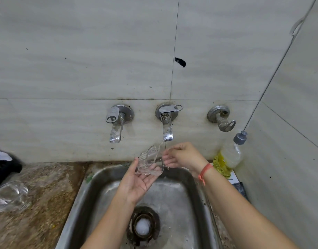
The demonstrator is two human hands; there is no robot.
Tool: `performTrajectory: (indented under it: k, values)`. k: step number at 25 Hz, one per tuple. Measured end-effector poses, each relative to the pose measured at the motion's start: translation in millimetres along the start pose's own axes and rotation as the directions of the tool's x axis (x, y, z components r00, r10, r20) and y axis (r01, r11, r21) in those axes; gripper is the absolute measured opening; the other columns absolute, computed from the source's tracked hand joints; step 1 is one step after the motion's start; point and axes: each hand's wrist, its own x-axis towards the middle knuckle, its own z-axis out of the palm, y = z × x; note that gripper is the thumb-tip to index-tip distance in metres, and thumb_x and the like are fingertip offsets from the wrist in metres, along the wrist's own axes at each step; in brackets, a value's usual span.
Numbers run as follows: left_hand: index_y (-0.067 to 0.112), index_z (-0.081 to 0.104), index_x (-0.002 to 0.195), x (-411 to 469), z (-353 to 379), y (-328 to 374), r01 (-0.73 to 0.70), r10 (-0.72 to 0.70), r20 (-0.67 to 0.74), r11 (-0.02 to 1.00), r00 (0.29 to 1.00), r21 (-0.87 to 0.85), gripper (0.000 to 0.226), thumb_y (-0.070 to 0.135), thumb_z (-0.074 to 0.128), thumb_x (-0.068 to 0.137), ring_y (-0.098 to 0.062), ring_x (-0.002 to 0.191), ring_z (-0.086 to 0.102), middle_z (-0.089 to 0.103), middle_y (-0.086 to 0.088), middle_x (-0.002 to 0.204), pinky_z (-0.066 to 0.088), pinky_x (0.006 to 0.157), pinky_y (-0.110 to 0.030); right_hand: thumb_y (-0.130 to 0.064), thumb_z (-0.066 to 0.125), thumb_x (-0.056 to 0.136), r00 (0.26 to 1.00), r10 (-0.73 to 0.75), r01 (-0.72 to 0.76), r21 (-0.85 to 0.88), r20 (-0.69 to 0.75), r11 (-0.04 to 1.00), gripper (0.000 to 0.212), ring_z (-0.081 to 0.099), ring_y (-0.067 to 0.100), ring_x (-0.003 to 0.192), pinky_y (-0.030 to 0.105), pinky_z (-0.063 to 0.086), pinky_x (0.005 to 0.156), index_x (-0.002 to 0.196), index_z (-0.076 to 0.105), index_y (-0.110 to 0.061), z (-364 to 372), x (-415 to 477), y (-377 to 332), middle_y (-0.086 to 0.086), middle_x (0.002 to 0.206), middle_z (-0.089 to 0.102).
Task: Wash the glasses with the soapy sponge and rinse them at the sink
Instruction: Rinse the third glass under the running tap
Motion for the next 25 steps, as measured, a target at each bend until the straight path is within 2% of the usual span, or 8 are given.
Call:
performTrajectory:
  k: [3,6,10,12,15,18,23,25]
  values:
    - [0.000,0.060,0.113,0,0,0,-0.001,0.000,0.012,0.998,1.000,0.066,0.046,0.035,0.064,0.085,-0.033,0.086,0.071,0.067,-0.024,0.111,0.060,0.064,-0.043,-0.005,0.047,0.098,0.993,-0.064,0.061,-0.029,-0.104,0.998,0.024,0.059,0.008,0.051,0.015,0.052,0.053,0.084,0.065,0.003,-16,-1,-9,0.011,0.070,0.063]
    - [0.006,0.061,0.108,-1,8,1,-0.128,0.121,0.045,0.959,0.992,0.252,0.040,0.022,0.069,0.073,-0.025,0.081,0.072,0.073,-0.016,0.096,0.060,0.066,-0.038,-0.008,0.047,0.098,0.956,-0.186,0.196,0.024,-0.226,0.980,0.026,0.059,0.009,0.051,0.017,0.052,0.054,0.092,0.066,0.009,-34,-4,-33,0.010,0.069,0.064]
    - [0.007,0.059,0.119,-4,24,8,-0.307,0.300,0.111,0.758,0.948,0.576,0.057,0.015,0.077,0.065,-0.025,0.093,0.070,0.073,-0.012,0.102,0.054,0.087,-0.039,-0.017,0.050,0.098,0.912,-0.258,0.337,0.223,-0.319,0.915,0.032,0.057,0.009,0.048,0.016,0.051,0.050,0.079,0.067,0.002,-49,-4,-71,0.005,0.059,0.063]
    - [0.008,0.059,0.117,-7,32,13,-0.374,0.388,0.138,0.640,0.911,0.671,0.052,0.006,0.079,0.069,-0.025,0.092,0.070,0.073,-0.010,0.100,0.053,0.087,-0.035,-0.016,0.054,0.096,0.921,-0.279,0.338,0.203,-0.271,0.919,0.029,0.055,0.009,0.046,0.015,0.049,0.048,0.075,0.066,-0.002,-47,-3,-85,0.005,0.058,0.062]
    - [0.014,0.061,0.102,-16,41,21,-0.441,0.496,0.217,0.395,0.841,0.806,0.041,-0.001,0.080,0.069,-0.014,0.080,0.066,0.070,0.000,0.092,0.052,0.068,-0.020,-0.012,0.059,0.092,0.957,-0.235,0.255,0.102,-0.172,0.962,0.023,0.052,0.006,0.042,0.014,0.046,0.045,0.072,0.068,-0.002,-47,0,-101,0.004,0.054,0.061]
    - [0.018,0.062,0.092,-24,41,30,-0.454,0.511,0.296,0.218,0.807,0.864,0.040,0.000,0.083,0.064,-0.018,0.081,0.067,0.071,0.004,0.089,0.054,0.076,-0.032,-0.008,0.062,0.088,0.988,-0.139,0.143,0.054,-0.064,0.988,0.019,0.051,0.004,0.037,0.013,0.043,0.041,0.071,0.067,-0.001,-56,-1,-113,0.002,0.047,0.060]
    - [0.012,0.062,0.096,-35,34,41,-0.476,0.473,0.336,0.213,0.814,0.853,0.038,-0.002,0.082,0.067,-0.014,0.080,0.065,0.070,0.001,0.094,0.053,0.079,-0.033,-0.004,0.062,0.087,0.993,-0.078,0.078,0.001,0.089,0.997,0.020,0.053,0.005,0.037,0.012,0.044,0.040,0.068,0.065,0.000,-47,-15,-111,0.004,0.049,0.062]
    - [0.012,0.063,0.098,-38,28,45,-0.487,0.473,0.342,0.226,0.812,0.844,0.039,-0.003,0.081,0.067,-0.016,0.084,0.066,0.069,0.000,0.097,0.055,0.077,-0.032,-0.004,0.062,0.087,0.993,-0.076,0.079,-0.031,0.091,0.996,0.021,0.052,0.005,0.036,0.011,0.043,0.038,0.067,0.066,0.000,-35,-19,-110,0.004,0.047,0.061]
